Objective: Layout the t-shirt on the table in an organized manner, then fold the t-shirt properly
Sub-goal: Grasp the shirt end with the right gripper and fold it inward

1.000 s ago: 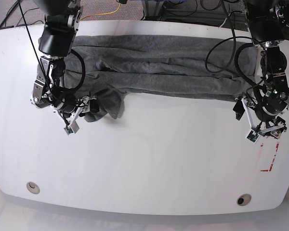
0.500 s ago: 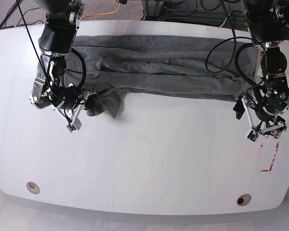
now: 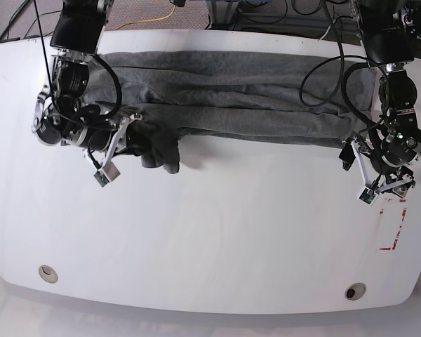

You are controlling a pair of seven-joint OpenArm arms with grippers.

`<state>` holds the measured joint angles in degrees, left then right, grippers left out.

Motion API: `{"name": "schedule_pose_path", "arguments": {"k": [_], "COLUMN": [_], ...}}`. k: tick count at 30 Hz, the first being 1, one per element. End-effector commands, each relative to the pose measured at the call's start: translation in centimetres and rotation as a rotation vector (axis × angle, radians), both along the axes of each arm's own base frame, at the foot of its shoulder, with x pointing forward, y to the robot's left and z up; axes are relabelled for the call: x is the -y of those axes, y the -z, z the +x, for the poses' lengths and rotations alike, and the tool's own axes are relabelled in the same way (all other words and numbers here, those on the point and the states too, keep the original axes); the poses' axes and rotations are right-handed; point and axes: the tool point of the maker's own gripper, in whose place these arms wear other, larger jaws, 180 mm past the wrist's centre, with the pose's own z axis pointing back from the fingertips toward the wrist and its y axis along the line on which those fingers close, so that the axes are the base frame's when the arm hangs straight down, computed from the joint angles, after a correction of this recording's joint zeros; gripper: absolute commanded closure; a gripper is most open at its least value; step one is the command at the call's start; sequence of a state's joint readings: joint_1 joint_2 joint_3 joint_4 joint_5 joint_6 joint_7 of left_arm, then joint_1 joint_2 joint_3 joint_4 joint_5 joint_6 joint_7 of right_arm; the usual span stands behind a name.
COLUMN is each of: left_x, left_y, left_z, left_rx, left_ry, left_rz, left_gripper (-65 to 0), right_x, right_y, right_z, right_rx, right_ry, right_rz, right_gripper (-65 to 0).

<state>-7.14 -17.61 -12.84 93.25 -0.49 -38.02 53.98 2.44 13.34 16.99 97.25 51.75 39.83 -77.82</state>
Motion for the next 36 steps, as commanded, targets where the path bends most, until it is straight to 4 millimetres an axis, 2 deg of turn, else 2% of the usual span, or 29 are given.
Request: {"name": "schedule_pose_path", "arguments": {"k": [1,6,12,28,30,32,35,36], "left_x": [-0.3,-0.3,-0.3,-0.4,-0.4,-0.4,-0.4,-0.4], "left_y": [-1.5,-1.4,-1.4,-1.3,-1.3,-1.0,-0.8,-0.7], "left_z": [0.9,0.8,0.8,0.8,0.7,0.4,0.2,0.2], "left_rx": [0.047,0.045,0.045,0.043,0.042,0.033,0.028,0.026], "left_ry": [0.002,0.002,0.002,0.001,0.001,0.000,-0.001,-0.001], "left_rz": [0.006,0.006,0.006,0.008,0.008,0.007,0.007,0.007], "left_gripper": [-55.4,-55.4,-55.4,-55.4,-55.4,-55.4,-55.4,-55.4], "right_x": [-0.8,-1.5,-2.0,-1.0,-1.0,-1.1,-1.1,-1.1], "right_y": [-2.2,-3.4,-3.6,-1.0,-0.8,-0.6,-0.4,-0.3], "right_z": [-0.6,-3.1,-5.5,-9.7,-10.1,-10.4,-10.8,-10.9], "right_rx": [0.069,0.084,0.061,-0.068,-0.080,-0.091,-0.102,-0.107], "right_ry": [-0.034,-0.095,-0.132,-0.142,-0.141,-0.139,-0.137,-0.137], "right_rz": [0.040,0.059,0.094,0.077,0.078,0.081,0.084,0.084], "right_gripper": [0.0,0.0,0.0,-0.6,-3.6,-12.8,-31.7,-40.0]}}
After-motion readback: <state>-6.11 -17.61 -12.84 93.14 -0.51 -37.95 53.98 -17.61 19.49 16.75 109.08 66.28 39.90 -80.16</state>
